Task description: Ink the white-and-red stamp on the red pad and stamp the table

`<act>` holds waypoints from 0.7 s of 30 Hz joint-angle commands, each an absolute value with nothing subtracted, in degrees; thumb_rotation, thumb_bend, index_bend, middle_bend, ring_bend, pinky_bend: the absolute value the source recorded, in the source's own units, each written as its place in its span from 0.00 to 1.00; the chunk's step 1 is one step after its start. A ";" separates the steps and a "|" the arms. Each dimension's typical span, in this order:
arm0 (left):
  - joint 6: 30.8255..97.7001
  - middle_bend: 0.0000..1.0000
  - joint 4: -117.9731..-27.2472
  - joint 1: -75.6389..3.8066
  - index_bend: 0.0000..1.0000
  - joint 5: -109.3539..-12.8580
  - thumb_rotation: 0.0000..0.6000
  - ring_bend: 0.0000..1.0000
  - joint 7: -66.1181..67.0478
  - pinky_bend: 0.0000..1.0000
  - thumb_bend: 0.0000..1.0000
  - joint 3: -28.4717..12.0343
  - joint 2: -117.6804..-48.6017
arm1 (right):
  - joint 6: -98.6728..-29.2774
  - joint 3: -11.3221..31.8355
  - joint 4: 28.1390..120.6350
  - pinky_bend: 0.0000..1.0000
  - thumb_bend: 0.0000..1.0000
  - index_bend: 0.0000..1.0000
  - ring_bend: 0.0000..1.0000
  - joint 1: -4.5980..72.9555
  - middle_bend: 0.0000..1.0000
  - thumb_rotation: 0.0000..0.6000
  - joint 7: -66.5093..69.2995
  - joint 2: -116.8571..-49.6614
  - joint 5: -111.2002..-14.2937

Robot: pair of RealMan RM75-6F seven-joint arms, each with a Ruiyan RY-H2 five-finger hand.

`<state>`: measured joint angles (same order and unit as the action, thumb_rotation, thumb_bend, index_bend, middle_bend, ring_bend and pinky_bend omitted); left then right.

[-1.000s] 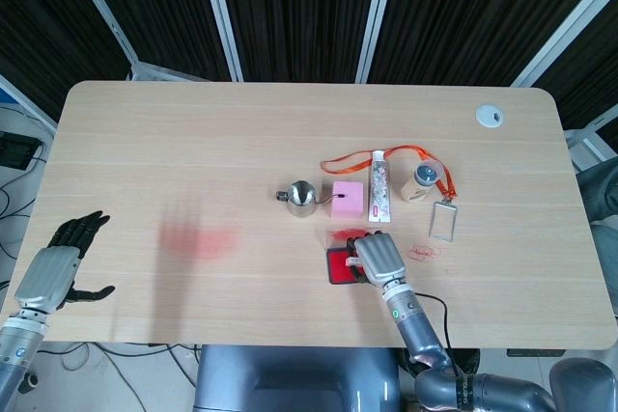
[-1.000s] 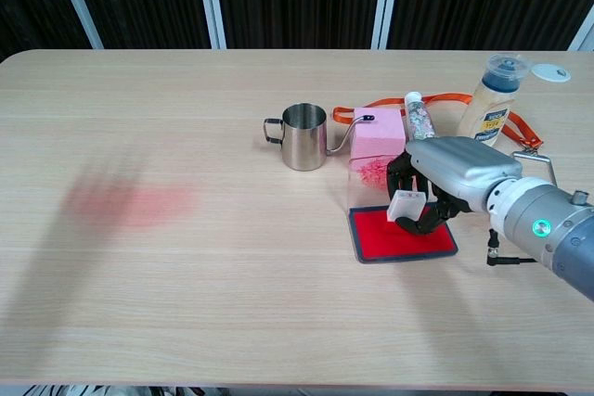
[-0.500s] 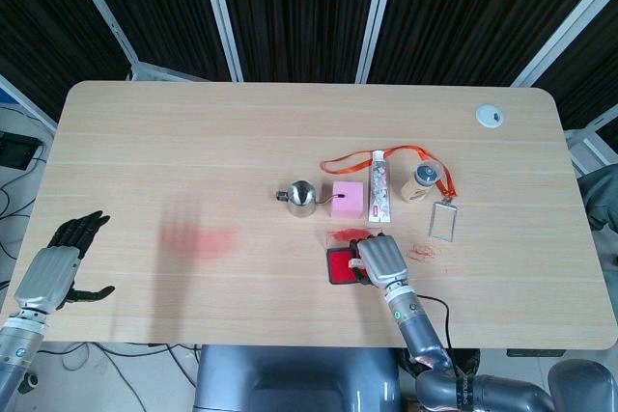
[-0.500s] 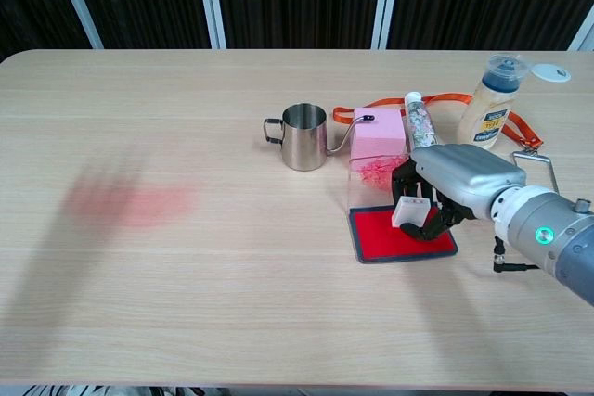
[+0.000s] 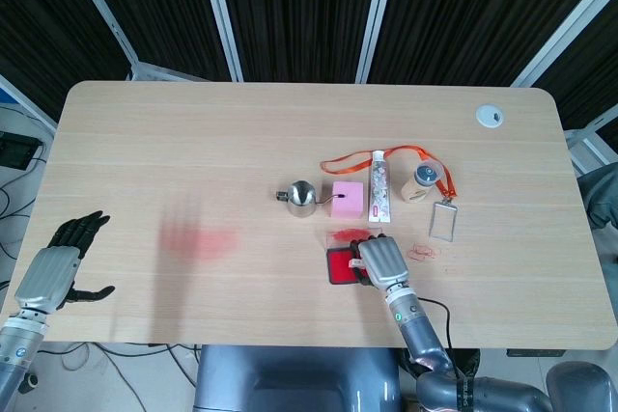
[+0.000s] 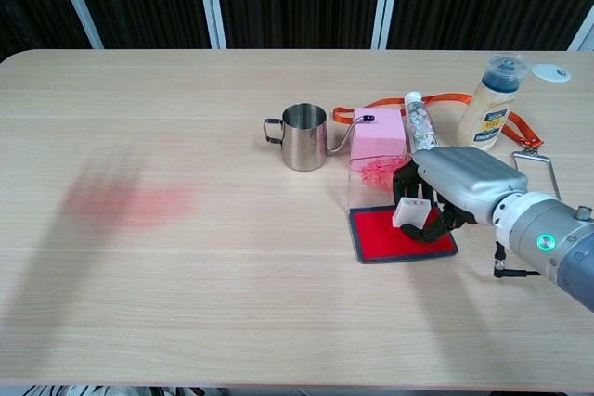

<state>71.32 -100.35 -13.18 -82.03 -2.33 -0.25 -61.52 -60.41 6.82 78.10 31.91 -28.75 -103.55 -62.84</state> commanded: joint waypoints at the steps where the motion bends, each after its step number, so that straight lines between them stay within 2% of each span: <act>1: 71.33 0.00 -100.35 -13.17 0.00 -82.04 1.00 0.00 -2.33 0.00 0.00 -0.24 -61.52 | -60.59 6.94 78.38 0.45 0.60 0.78 0.51 31.98 0.67 1.00 -28.80 -103.44 -63.09; 12: 71.41 0.00 -100.35 -13.15 0.00 -82.15 1.00 0.00 -2.33 0.00 0.00 -0.22 -61.52 | -62.60 8.13 81.89 0.45 0.60 0.78 0.51 32.14 0.67 1.00 -29.43 -100.83 -64.55; 21: 71.57 0.00 -100.25 -13.05 0.00 -82.22 1.00 0.00 -2.05 0.00 0.00 -0.13 -61.59 | -64.63 7.82 86.03 0.45 0.61 0.78 0.51 30.54 0.67 1.00 -28.63 -93.76 -66.18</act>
